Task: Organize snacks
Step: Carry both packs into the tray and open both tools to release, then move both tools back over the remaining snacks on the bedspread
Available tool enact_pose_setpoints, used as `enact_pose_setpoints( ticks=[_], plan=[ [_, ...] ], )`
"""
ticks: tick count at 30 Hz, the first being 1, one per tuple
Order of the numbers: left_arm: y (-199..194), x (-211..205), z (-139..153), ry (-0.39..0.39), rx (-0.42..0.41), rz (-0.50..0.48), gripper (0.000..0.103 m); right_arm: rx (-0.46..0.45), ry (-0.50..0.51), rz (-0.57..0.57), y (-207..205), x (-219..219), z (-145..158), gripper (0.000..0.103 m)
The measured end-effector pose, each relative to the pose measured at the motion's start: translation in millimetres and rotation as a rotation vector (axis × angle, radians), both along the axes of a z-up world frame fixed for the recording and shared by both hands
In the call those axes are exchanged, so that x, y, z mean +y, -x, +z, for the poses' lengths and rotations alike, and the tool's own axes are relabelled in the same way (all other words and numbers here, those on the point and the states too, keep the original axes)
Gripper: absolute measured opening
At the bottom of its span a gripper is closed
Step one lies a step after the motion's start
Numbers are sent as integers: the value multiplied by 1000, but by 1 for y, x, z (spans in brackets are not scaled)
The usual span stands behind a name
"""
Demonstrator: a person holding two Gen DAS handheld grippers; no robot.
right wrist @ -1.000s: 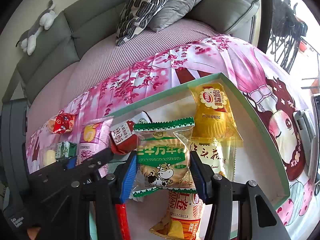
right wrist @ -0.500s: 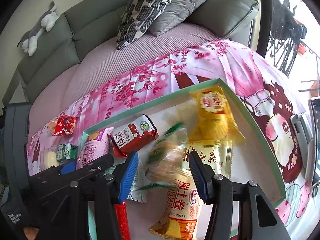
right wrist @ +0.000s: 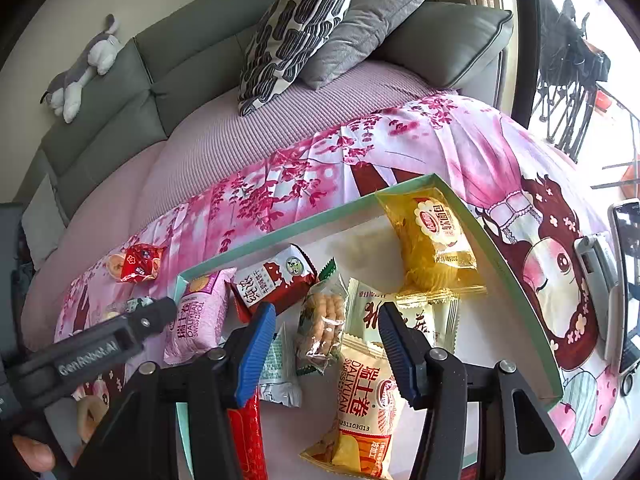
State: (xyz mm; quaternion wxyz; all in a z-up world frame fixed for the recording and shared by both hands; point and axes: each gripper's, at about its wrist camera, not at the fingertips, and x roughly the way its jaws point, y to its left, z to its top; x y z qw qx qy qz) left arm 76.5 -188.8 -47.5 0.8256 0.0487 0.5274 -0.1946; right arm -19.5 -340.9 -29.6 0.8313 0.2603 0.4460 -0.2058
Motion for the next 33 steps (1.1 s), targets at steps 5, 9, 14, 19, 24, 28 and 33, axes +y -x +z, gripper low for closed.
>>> enact_pose_setpoints(
  ticks=[5,9,14,19,24,28,33],
  plan=[
    [-4,8,-4,-18,-9,49,88,0,19,5,0,1,0,73],
    [-8,13,-9,-32,-10,81,90,-3,34,-3,0,0,0,84],
    [-11,18,-12,-29,-8,113,99,-9,33,-17,1,-2,-1,102],
    [-14,21,-15,-41,-14,139,99,-12,28,-36,3,-6,-3,103],
    [-15,24,-15,-25,-2,152,99,-2,50,-49,4,-6,-3,103],
    [-14,28,-14,-12,14,158,99,-9,46,-41,3,-4,0,103],
    [-12,42,-9,-22,11,185,99,-26,51,0,-2,7,5,103]
  ],
)
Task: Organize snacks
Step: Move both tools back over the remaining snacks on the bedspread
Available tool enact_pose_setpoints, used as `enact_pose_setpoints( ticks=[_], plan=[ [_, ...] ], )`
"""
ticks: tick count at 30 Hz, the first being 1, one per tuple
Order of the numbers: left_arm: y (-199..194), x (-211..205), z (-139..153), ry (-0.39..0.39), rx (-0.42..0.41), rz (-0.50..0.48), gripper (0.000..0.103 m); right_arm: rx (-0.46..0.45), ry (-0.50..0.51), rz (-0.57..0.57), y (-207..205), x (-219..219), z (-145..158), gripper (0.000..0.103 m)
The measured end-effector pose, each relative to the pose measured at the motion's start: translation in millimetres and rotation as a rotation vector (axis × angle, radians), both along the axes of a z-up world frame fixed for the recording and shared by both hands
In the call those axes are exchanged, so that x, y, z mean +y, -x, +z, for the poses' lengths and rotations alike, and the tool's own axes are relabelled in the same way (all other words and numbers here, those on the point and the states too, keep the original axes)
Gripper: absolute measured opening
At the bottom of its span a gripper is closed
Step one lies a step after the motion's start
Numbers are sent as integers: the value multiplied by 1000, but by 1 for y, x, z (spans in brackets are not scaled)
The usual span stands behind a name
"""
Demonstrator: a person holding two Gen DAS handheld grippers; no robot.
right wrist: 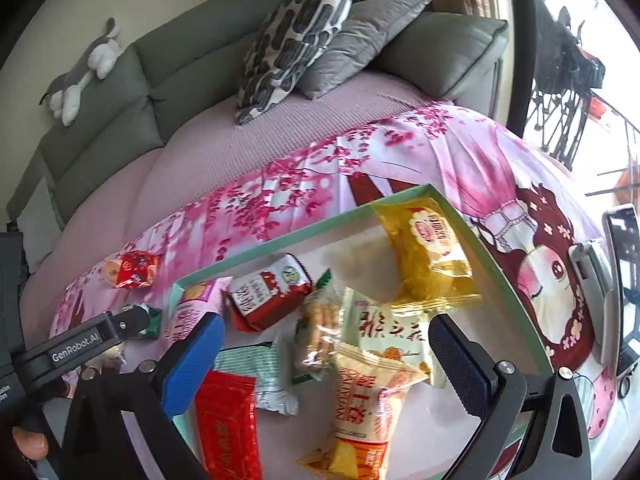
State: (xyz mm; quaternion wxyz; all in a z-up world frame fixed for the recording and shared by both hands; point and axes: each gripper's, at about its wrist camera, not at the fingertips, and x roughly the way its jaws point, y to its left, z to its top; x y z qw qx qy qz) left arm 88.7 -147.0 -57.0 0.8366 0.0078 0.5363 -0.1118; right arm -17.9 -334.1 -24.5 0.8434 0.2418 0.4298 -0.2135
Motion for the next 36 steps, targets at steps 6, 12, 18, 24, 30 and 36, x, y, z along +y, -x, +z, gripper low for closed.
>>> enact_pose_setpoints(
  ticks=[6,12,18,24,30,36],
  plan=[
    [2,23,8,-10,-22,42,99,-32,12,45,-4,13,8,103],
    [10,51,7,-28,-24,73,99,-72,11,74,-5,22,15,103],
    [21,87,1,-76,-23,118,99,-75,6,135,-11,40,16,103],
    [27,118,4,-112,-52,165,99,-45,-14,221,-25,74,9,103],
    [24,145,-1,-137,-41,206,99,-18,-17,311,-36,114,4,103],
    [23,165,-2,-124,-31,237,99,5,-5,336,-42,128,-2,103]
  ],
)
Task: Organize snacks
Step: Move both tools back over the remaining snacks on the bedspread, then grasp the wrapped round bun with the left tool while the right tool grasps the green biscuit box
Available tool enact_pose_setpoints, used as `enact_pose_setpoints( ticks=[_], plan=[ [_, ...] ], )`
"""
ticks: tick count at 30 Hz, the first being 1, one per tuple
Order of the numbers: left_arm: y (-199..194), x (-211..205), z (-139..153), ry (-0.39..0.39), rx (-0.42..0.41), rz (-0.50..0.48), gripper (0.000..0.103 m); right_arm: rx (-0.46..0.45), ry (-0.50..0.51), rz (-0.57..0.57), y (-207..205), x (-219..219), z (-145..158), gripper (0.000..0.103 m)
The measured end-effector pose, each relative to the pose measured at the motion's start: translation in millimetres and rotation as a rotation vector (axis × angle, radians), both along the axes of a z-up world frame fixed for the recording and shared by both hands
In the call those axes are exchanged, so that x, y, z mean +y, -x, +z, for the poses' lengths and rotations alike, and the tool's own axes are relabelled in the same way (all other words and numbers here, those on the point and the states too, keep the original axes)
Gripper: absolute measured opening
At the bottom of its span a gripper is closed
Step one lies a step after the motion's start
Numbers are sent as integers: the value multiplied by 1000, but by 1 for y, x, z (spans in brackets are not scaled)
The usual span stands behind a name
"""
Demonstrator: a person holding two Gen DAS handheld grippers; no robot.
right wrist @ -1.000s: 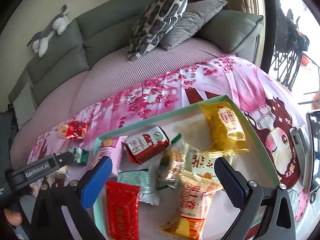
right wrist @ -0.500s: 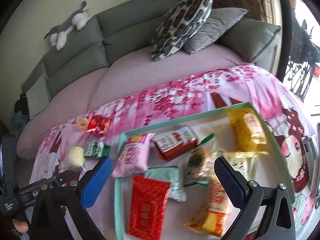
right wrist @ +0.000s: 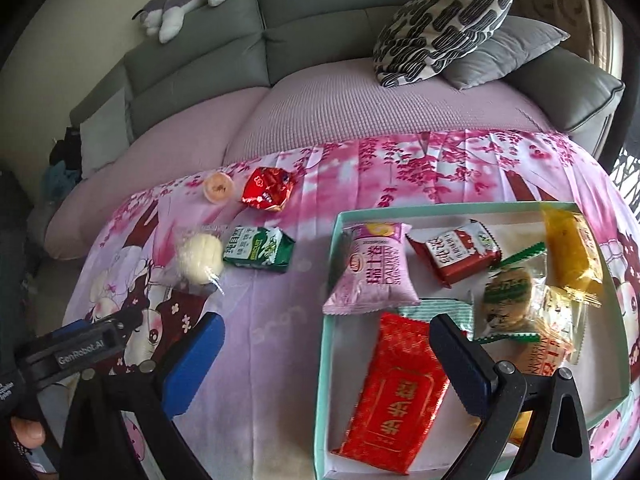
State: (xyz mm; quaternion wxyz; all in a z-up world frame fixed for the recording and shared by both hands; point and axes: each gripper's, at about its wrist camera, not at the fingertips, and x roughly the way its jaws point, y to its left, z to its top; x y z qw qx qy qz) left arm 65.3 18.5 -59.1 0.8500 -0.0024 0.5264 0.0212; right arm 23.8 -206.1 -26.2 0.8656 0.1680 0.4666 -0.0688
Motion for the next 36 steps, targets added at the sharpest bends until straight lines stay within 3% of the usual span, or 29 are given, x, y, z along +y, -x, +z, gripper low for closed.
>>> enact_pose_setpoints(
  ticks=[10,24,36],
  plan=[
    [-8,16,-8,16,27,39,99,33,14,8,-5,8,-11,103],
    [-25,22,-13,106,47,34,99,86,53,7,-10,12,-27,103],
    [-61,27,-20,288,14,70,99,45,54,34,-39,16,-22,99]
  ],
)
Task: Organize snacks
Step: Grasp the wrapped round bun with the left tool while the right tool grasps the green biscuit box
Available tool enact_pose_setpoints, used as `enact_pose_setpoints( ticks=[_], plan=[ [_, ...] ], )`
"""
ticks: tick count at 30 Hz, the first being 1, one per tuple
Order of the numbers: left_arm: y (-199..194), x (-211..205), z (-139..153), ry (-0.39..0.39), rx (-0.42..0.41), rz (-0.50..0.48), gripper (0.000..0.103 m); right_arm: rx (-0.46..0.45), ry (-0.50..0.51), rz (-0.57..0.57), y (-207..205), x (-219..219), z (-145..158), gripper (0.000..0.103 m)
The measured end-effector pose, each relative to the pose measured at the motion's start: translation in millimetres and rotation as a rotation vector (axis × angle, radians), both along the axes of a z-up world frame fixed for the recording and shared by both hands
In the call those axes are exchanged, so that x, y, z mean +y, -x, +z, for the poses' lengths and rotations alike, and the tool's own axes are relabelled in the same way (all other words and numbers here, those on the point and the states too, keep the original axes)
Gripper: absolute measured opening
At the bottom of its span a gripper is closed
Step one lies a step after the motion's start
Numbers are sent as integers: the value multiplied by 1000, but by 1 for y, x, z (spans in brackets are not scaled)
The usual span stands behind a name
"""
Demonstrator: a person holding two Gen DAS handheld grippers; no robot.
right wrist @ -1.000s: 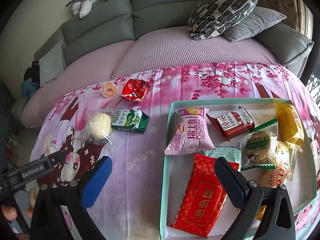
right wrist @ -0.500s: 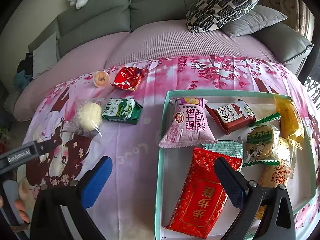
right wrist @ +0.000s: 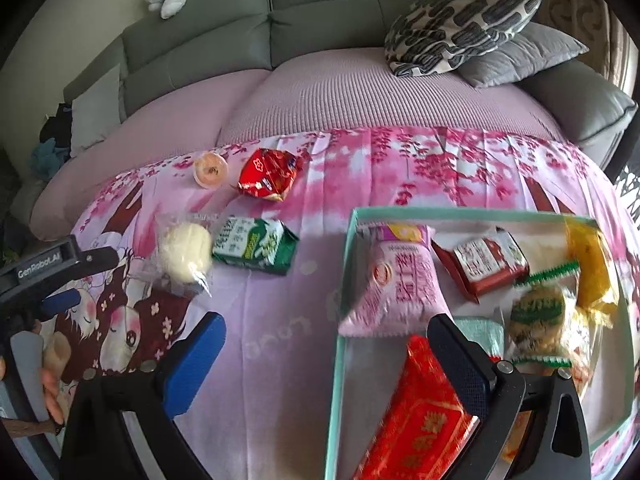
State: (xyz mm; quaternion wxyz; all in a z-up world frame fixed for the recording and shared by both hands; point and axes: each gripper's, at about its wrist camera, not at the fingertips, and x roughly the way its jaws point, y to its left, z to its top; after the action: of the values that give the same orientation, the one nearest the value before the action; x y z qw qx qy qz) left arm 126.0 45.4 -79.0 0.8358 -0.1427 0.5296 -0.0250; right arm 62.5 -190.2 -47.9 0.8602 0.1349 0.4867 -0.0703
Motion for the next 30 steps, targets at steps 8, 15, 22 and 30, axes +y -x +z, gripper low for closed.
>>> enact_pose_setpoints(
  ticks=[8,15,22,30],
  plan=[
    [-20,-19,-9,123,36,-59,99,-10,-18,54,-33,17,-6,92],
    [-33,-38,-25,167,82,-107,93,11,-23,88,-57,30,-19,87],
    [-38,-57,-35,212,106,-167,66,26,-31,108,-76,39,-33,86],
    [-45,-40,-40,205,114,-91,55,45,-21,118,-94,44,-46,86]
  ],
)
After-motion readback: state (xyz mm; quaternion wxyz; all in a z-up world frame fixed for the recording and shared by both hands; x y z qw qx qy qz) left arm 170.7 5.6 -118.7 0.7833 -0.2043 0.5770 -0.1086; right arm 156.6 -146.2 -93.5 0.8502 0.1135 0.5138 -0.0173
